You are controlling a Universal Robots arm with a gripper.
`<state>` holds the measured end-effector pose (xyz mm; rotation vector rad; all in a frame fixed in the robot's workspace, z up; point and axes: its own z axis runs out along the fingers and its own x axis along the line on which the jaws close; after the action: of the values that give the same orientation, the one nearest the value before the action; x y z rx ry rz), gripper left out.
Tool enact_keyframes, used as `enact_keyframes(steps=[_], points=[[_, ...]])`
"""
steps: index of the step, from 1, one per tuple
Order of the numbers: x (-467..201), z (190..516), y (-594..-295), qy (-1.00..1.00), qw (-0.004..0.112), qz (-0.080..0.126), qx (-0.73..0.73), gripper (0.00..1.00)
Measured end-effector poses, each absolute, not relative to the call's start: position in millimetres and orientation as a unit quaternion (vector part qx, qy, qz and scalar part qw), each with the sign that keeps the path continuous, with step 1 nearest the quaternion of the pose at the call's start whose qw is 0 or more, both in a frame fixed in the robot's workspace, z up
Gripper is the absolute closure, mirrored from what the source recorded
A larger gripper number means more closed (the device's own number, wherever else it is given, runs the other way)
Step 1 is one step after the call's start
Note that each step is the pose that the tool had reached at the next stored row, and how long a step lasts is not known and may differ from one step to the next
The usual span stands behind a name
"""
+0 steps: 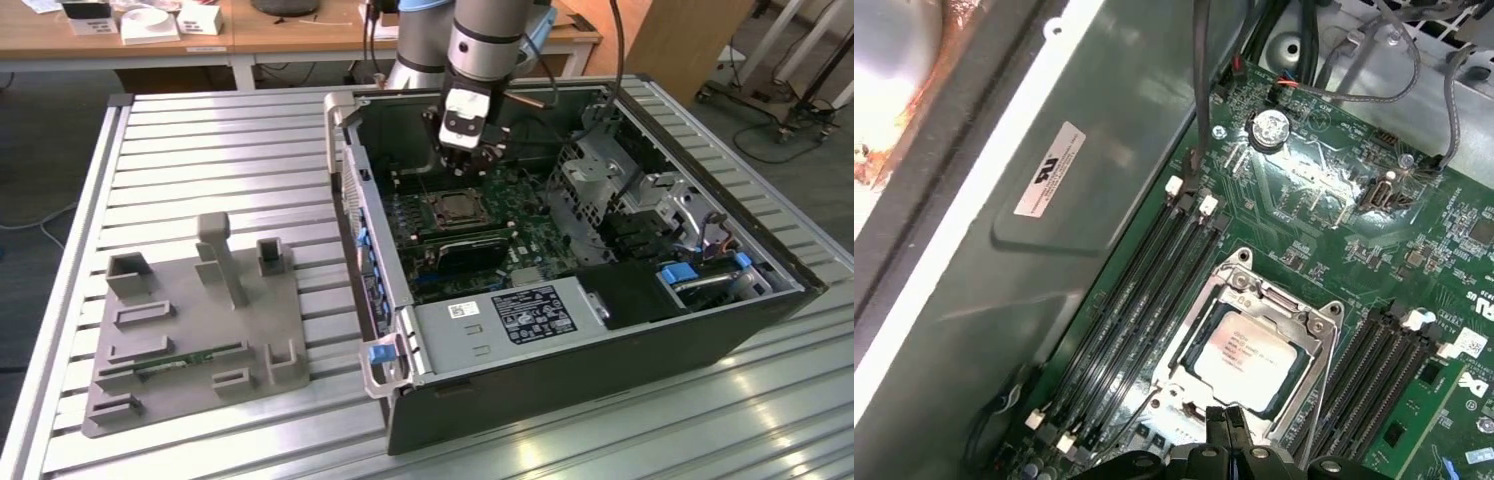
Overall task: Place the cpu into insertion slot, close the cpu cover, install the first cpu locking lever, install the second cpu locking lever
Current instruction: 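Install the first cpu locking lever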
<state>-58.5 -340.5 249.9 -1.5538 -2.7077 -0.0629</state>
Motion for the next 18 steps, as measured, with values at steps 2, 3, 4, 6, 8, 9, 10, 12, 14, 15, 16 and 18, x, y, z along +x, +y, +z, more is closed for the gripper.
enact_keyframes(steps=[2,3,4,6,8,9,10,12,14,15,16,18], points=[[-59.0,251.4,-340.4,-0.868,0.010,-0.020,-0.496,0.89],[-59.5,252.1,-340.3,-0.868,0.010,-0.020,-0.496,0.89],[-60.3,252.4,-340.3,-0.869,0.010,-0.020,-0.495,0.89],[-63.2,252.4,-340.2,-0.870,0.010,-0.020,-0.493,0.89],[-67.2,252.4,-340.2,-0.871,0.010,-0.020,-0.491,0.89],[-69.3,252.4,-340.2,-0.871,0.010,-0.020,-0.490,0.89],[-71.2,252.4,-340.2,-0.872,0.010,-0.020,-0.489,0.89],[-72.2,252.4,-340.1,-0.872,0.010,-0.020,-0.489,0.89],[-72.2,252.4,-340.2,-0.872,0.010,-0.020,-0.488,0.89],[-72.3,252.4,-340.2,-0.872,0.010,-0.020,-0.489,0.89],[-72.4,252.4,-340.2,-0.872,0.010,-0.020,-0.489,0.89],[-73.3,252.4,-340.2,-0.872,0.010,-0.020,-0.489,0.89]])
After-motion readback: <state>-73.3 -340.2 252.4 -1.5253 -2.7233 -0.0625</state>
